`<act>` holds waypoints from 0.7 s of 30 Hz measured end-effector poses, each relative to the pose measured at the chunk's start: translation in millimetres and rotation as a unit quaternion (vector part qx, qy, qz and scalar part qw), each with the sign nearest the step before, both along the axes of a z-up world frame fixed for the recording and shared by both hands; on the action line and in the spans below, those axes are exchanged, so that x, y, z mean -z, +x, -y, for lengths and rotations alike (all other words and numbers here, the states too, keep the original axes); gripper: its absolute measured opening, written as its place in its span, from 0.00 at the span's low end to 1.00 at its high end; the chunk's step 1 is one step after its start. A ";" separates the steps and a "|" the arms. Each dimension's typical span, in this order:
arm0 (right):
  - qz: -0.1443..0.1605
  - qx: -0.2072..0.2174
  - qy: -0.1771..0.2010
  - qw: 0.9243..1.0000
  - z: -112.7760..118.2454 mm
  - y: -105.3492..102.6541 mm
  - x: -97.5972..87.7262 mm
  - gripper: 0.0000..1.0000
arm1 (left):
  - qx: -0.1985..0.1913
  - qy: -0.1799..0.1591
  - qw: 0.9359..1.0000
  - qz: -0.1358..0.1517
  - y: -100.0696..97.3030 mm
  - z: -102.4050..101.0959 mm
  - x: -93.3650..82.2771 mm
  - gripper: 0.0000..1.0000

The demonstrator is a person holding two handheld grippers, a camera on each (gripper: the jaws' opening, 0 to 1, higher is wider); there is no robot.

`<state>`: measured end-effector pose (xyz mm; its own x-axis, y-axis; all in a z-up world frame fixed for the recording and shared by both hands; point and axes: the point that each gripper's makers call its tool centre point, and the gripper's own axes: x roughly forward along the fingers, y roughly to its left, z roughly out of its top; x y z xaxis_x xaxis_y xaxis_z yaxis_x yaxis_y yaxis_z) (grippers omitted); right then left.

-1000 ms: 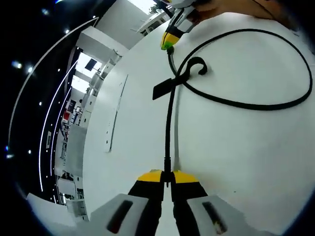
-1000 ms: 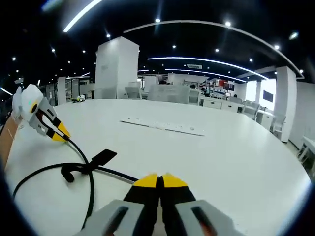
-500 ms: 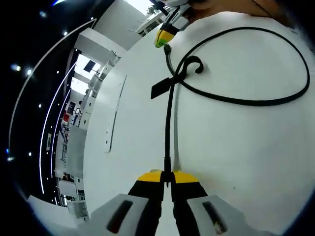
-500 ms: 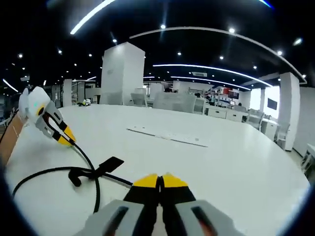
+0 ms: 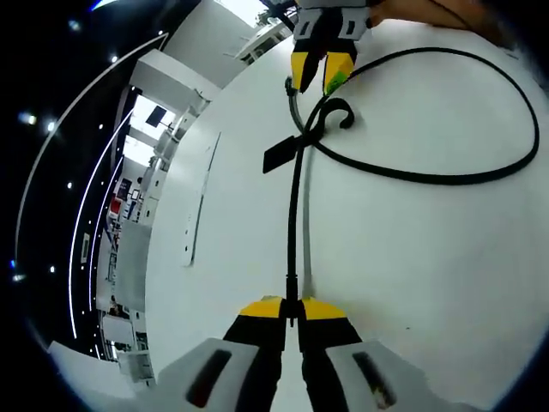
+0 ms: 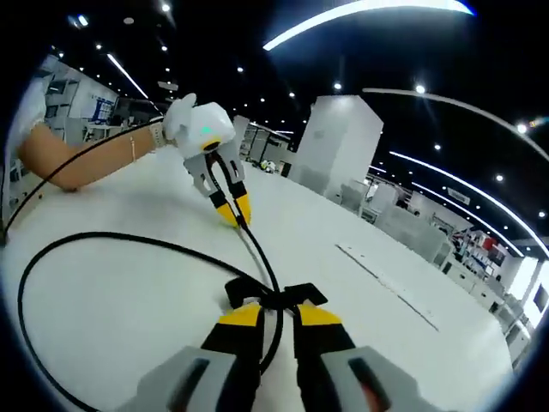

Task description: Find the charging cable on the desk, coil it up and secure with Velcro.

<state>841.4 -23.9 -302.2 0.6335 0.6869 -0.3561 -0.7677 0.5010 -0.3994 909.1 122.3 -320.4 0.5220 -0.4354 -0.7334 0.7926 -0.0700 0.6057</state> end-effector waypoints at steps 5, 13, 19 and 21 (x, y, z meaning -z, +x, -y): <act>0.015 0.011 -0.031 0.999 -3.8 3.4 5.5 0.13 | 0.001 0.000 1.000 0.001 0.0 -0.1 -0.2 0.07; 0.032 0.023 -0.019 0.999 -11.5 8.9 6.1 0.13 | 0.002 -0.001 1.000 0.001 -0.5 0.0 -0.1 0.07; 0.071 0.022 -0.005 0.997 -19.7 9.0 -3.7 0.13 | 0.002 0.001 1.000 0.001 -1.5 0.4 0.5 0.07; 0.085 0.020 -0.005 0.996 -22.1 8.2 -8.4 0.13 | 0.002 0.000 1.000 0.001 -2.0 0.3 0.8 0.07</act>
<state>849.6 -1.8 -293.8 0.7114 0.6573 -0.2489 -0.6689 0.5246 -0.5266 907.0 122.0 -321.2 0.5214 -0.4378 -0.7324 0.7911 -0.0735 0.6072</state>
